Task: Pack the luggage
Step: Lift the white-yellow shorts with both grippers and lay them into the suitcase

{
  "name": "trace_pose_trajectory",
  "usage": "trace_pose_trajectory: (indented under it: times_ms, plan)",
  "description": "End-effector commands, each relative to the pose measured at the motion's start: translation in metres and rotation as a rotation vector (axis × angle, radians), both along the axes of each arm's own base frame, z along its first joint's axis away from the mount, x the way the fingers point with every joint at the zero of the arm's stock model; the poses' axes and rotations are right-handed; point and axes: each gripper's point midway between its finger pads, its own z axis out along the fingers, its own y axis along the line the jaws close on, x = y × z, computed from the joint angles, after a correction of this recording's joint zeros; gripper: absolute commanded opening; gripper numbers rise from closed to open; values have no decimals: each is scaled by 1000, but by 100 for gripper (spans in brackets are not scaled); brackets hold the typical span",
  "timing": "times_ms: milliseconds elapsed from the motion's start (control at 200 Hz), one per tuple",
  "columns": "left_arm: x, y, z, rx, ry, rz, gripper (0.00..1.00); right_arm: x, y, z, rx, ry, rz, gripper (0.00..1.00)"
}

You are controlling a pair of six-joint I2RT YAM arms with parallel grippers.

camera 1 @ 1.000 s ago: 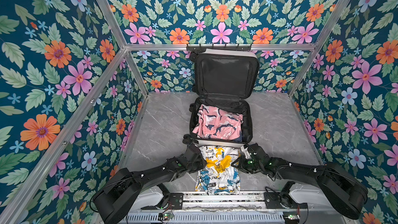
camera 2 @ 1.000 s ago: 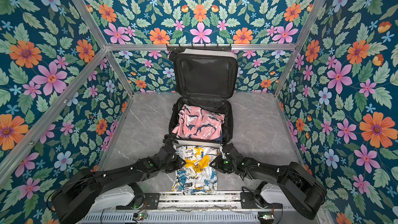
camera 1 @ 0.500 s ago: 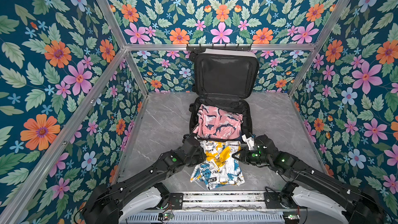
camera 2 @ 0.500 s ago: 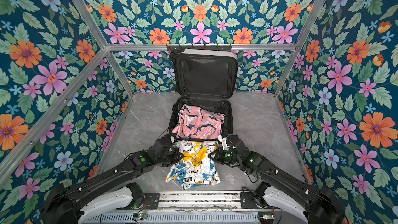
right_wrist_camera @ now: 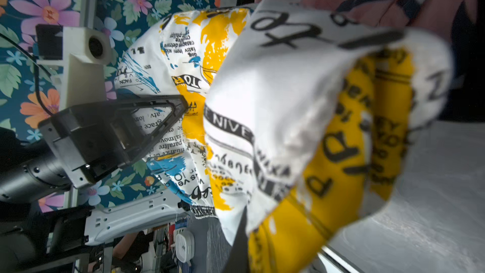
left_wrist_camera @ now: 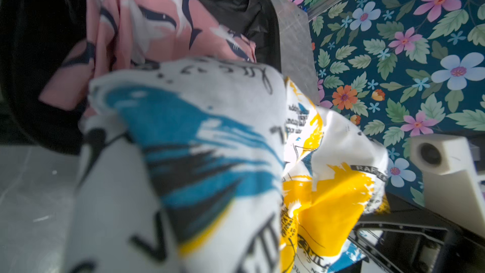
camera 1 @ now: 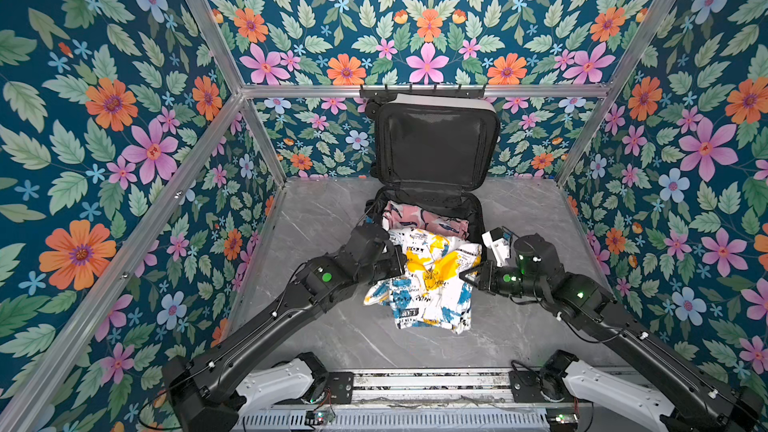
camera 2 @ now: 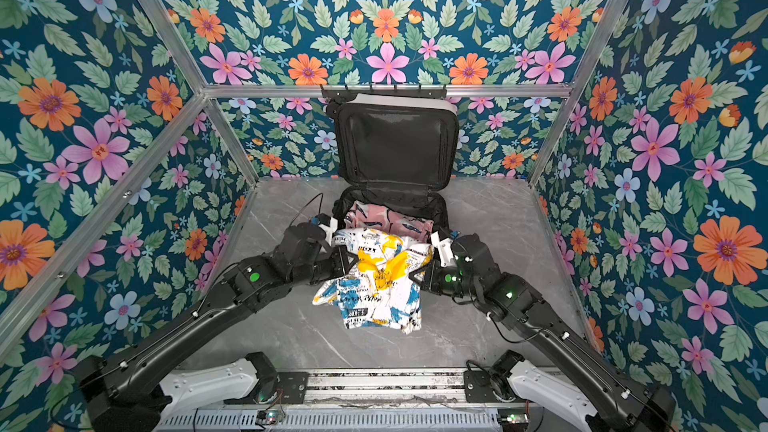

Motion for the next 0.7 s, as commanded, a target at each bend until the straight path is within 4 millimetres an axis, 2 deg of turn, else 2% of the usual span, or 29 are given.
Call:
trace_pose_trajectory:
  times_ms: [0, 60, 145, 375, 520, 695]
  plan:
    - [25, -3, 14, 26, -60, -9, 0, 18, -4, 21, 9, -39, -9, 0]
    - [44, -4, 17, 6, -58, 4, 0, 34, -5, 32, 30, -46, -25, 0]
    - [69, -7, 18, -28, -53, 19, 0, 58, -6, 39, 45, -31, -50, 0]
    - [125, -34, -2, -43, -13, -29, 0, 113, -13, 37, 46, 8, -107, 0]
    - [158, -37, -29, -74, 33, -26, 0, 147, -18, 14, 52, 77, -142, 0]
    - [189, -31, -61, -72, 63, -7, 0, 180, -13, -20, 14, 112, -147, 0]
